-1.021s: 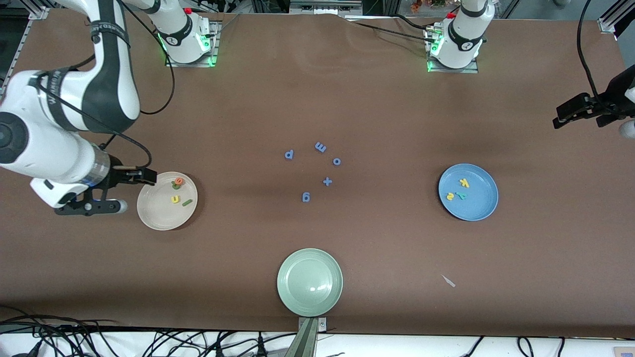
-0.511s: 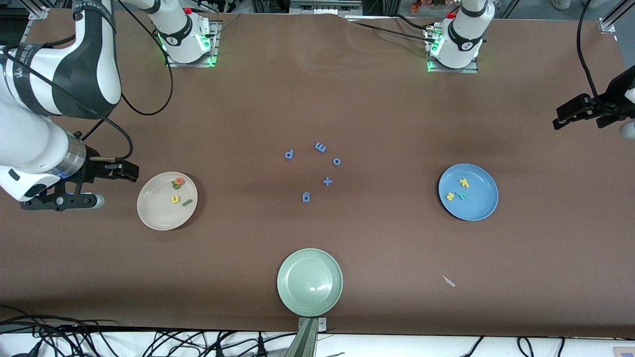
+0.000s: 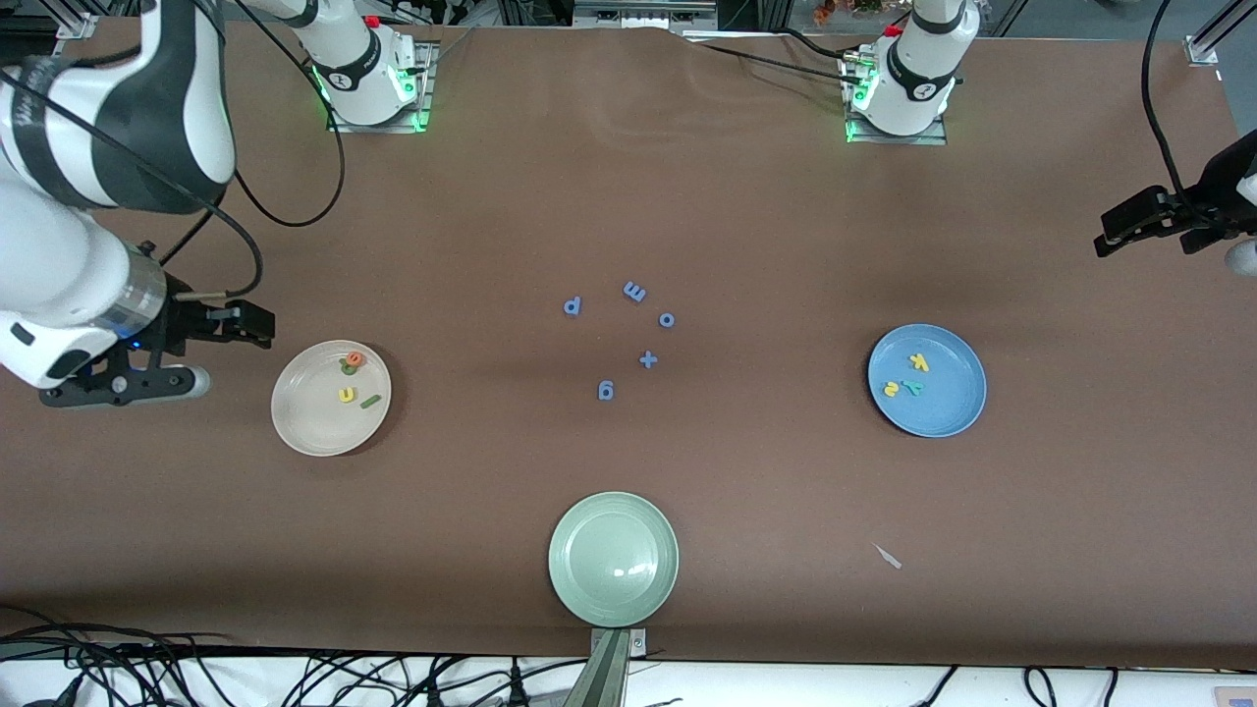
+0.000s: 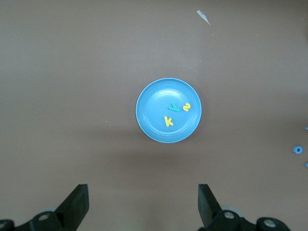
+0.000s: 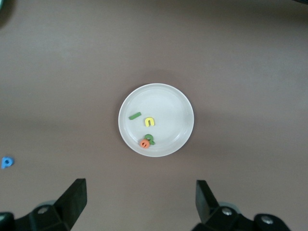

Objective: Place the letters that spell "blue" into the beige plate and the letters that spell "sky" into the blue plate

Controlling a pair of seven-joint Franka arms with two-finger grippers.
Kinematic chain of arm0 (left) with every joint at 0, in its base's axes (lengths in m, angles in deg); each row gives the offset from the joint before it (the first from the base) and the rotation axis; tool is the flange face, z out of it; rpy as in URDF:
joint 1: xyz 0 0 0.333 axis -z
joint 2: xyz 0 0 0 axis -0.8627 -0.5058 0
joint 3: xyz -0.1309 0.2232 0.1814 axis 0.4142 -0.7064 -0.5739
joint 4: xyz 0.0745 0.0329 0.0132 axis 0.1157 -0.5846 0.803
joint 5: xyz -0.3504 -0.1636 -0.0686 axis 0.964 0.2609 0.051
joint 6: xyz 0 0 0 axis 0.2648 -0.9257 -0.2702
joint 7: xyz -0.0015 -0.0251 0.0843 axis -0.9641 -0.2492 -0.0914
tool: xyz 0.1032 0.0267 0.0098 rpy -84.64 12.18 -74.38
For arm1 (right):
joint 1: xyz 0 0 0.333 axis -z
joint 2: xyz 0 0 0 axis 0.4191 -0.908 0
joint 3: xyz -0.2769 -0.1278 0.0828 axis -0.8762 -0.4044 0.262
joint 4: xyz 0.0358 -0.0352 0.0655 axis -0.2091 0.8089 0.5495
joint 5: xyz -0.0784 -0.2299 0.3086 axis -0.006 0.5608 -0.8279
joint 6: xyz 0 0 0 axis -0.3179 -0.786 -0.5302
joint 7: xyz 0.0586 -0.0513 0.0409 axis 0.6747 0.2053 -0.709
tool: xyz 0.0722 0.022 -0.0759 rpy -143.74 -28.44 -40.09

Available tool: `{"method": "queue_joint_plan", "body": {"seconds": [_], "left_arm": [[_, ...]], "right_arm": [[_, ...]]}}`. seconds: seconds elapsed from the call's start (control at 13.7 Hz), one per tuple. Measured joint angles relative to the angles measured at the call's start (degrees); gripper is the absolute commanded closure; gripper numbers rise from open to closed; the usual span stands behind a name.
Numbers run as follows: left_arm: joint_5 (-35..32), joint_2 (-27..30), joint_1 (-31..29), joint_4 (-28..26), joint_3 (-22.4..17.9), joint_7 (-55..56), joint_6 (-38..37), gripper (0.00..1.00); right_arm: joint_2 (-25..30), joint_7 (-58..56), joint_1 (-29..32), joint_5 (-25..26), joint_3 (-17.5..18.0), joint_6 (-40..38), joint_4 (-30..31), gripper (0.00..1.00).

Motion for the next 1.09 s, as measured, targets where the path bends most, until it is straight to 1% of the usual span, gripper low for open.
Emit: {"method": "queue_joint_plan", "body": {"seconds": [0.07, 0.15, 0.22, 0.29, 0.51, 0.58, 0.66, 0.73, 0.95, 1.09], "left_arm": [[0.0, -0.01, 0.01, 0.0, 0.08, 0.05, 0.0, 0.0], [0.0, -0.02, 0.03, 0.0, 0.14, 0.18, 0.0, 0.0], [0.0, -0.03, 0.06, 0.0, 0.19, 0.24, 0.0, 0.0], [0.0, -0.04, 0.1, -0.01, 0.26, 0.27, 0.0, 0.0], [0.0, -0.06, 0.29, -0.01, 0.58, 0.43, 0.0, 0.0], [0.0, -0.07, 0.35, -0.01, 0.65, 0.44, 0.0, 0.0], [0.0, -0.12, 0.4, -0.01, 0.71, 0.45, 0.0, 0.0], [0.0, -0.17, 0.46, -0.02, 0.74, 0.46, 0.0, 0.0], [0.0, -0.25, 0.48, -0.02, 0.84, 0.46, 0.01, 0.0], [0.0, -0.33, 0.5, -0.02, 1.04, 0.46, 0.02, 0.0]], "right_arm": [[0.56, -0.36, 0.27, 0.0, 0.5, -0.26, 0.01, 0.0], [0.95, -0.45, 1.42, 0.09, 2.39, -0.43, 0.01, 0.0], [1.2, -0.44, 3.62, 0.6, 5.61, -0.48, 0.01, 0.0], [1.34, -0.4, 6.35, 1.67, 9.28, -0.43, 0.0, 0.0], [2.83, 0.29, 17.44, 8.04, 22.95, 0.44, 0.31, 0.0], [4.0, 0.32, 20.81, 8.88, 26.33, 1.2, 1.25, 0.0], [5.4, 0.32, 23.19, 9.14, 28.37, 1.98, 2.81, 0.0], [7.11, 0.32, 24.87, 9.23, 29.68, 2.43, 4.67, 0.0], [12.43, 0.26, 26.84, 9.24, 31.09, 1.21, 8.65, 0.0], [14.46, 0.27, 27.89, 9.34, 32.05, 0.28, 9.75, 0.0]]}}
